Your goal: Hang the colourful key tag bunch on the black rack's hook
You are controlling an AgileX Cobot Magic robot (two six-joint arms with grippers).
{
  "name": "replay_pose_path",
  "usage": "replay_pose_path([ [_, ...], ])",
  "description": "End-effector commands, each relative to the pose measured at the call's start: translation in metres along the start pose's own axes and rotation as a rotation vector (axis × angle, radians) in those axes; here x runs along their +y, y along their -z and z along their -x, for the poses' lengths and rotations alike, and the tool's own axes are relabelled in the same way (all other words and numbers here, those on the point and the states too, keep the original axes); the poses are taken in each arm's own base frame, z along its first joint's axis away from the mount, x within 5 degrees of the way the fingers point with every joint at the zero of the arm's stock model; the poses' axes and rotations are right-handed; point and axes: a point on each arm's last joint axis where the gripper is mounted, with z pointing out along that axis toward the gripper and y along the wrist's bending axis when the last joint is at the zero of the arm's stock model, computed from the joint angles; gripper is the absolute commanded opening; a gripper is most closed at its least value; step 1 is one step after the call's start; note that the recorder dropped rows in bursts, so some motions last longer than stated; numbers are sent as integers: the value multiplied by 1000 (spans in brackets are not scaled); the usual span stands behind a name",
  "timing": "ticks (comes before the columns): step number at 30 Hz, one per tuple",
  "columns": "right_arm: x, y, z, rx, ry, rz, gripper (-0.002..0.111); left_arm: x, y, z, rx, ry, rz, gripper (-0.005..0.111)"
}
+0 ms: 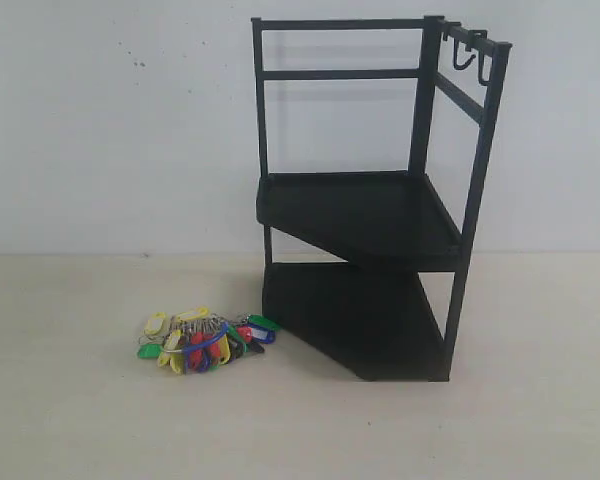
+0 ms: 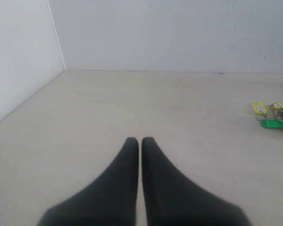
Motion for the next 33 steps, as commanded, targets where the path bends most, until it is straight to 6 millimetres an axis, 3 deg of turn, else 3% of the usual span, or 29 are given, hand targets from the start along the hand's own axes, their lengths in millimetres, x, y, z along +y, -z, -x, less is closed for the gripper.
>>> replay_pose_path([
  [1,0,0,1,-15,21,-7,0,0,0,1,-2,5,-3,4],
  [9,0,0,0,-6,38,-7,0,0,0,1,-2,5,-3,4],
  [12,-1,1,8,-91,85,-17,0,0,0,1,-2,5,-3,4],
  [21,-3,30,66,-822,107,-90,0,0,0,1,-4,5,-3,4],
  [23,-3,46,78,-1046,-62,-13,0,0,0,1,-2,5,-3,4],
  [26,-3,54,83,-1146,-214,89,0,0,0,1,-2,5,-3,4],
  [28,3,63,97,-1159,-182,111,0,0,0,1,-2,5,-3,4],
  [31,27,82,156,-969,-64,171,0,0,0,1,-2,5,-3,4],
  [33,33,82,192,-802,-42,118,0,0,0,1,-2,5,-3,4],
])
